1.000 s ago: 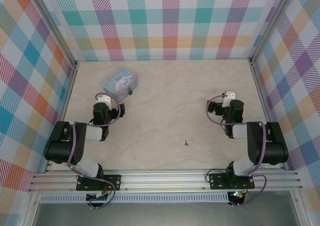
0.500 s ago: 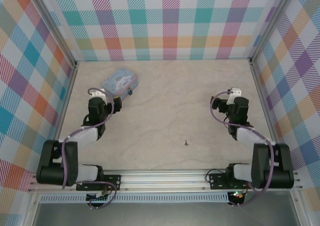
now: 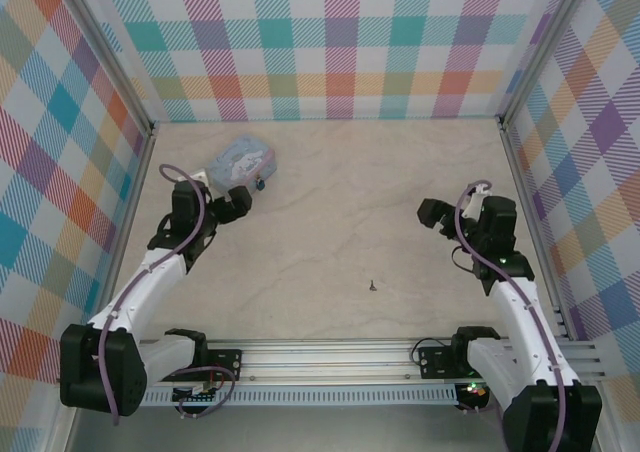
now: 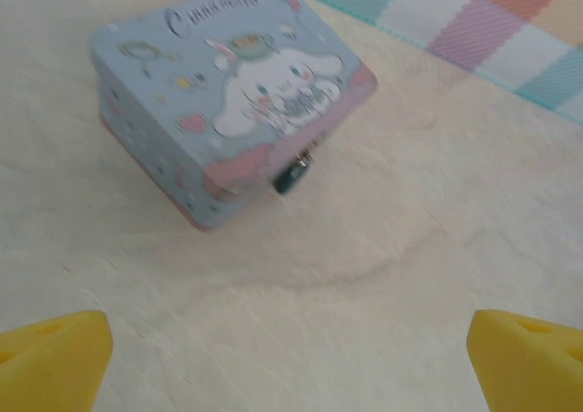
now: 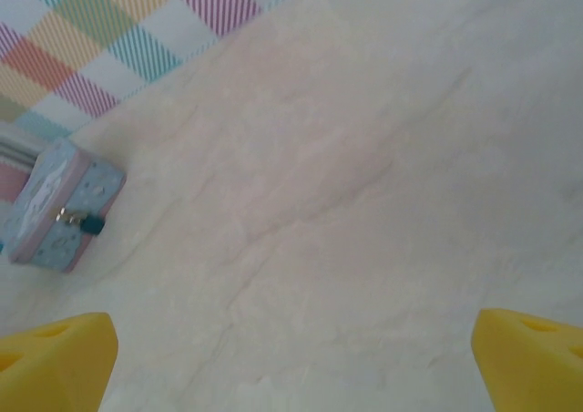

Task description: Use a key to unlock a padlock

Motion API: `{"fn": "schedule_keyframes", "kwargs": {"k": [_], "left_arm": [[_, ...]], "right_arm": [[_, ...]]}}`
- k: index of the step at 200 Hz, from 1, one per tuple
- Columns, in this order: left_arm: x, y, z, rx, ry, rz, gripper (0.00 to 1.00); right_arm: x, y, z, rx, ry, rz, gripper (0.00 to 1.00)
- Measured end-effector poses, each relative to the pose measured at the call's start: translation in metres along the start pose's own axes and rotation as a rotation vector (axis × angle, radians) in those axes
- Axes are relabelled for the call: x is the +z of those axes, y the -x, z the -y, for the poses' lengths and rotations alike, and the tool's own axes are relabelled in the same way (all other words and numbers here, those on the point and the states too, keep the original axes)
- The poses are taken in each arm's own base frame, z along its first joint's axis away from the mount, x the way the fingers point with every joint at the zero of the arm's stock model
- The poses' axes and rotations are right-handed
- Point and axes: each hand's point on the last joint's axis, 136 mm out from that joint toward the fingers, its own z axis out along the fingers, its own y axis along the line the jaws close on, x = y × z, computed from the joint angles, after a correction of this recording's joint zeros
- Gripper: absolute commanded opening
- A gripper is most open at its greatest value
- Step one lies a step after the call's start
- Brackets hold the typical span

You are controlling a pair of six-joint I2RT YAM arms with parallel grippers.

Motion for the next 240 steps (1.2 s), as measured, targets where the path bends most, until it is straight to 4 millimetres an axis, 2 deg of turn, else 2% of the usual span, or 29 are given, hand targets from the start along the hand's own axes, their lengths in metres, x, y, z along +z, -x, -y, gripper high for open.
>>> {"fn": "schedule_keyframes", "kwargs": {"k": [30, 60, 76, 113, 146, 172, 202, 240], "left_arm": [[0.002, -0.002, 0.015, 0.014, -0.022, -0.052, 1.0], [0.018, 0.012, 0.023, 0.04, -0.007, -0.081, 1.0], [0.032, 0.023, 0.029, 0.064, 0.003, -0.105, 1.0], [0.068, 0.051, 0.045, 0.129, 0.008, -0.132, 1.0], [0.105, 0.061, 0.056, 0.172, -0.006, -0.177, 1.0], [0.14, 0.058, 0.059, 0.192, -0.015, -0.218, 1.0], [0.174, 0.043, 0.061, 0.209, -0.025, -0.284, 1.0], [0.202, 0.037, 0.067, 0.242, -0.031, -0.322, 1.0]], "right_arm": [[0.003, -0.042, -0.01, 0.057, 0.033, -0.168, 1.0], [0.007, -0.078, -0.012, 0.091, 0.04, -0.278, 1.0], [0.009, -0.091, -0.013, 0.103, 0.032, -0.321, 1.0], [0.014, -0.101, -0.012, 0.124, 0.004, -0.363, 1.0], [0.02, -0.106, -0.007, 0.131, -0.03, -0.382, 1.0], [0.024, -0.107, -0.005, 0.136, -0.053, -0.394, 1.0], [0.026, -0.111, -0.004, 0.137, -0.073, -0.405, 1.0], [0.027, -0.112, -0.002, 0.14, -0.089, -0.405, 1.0]]}}
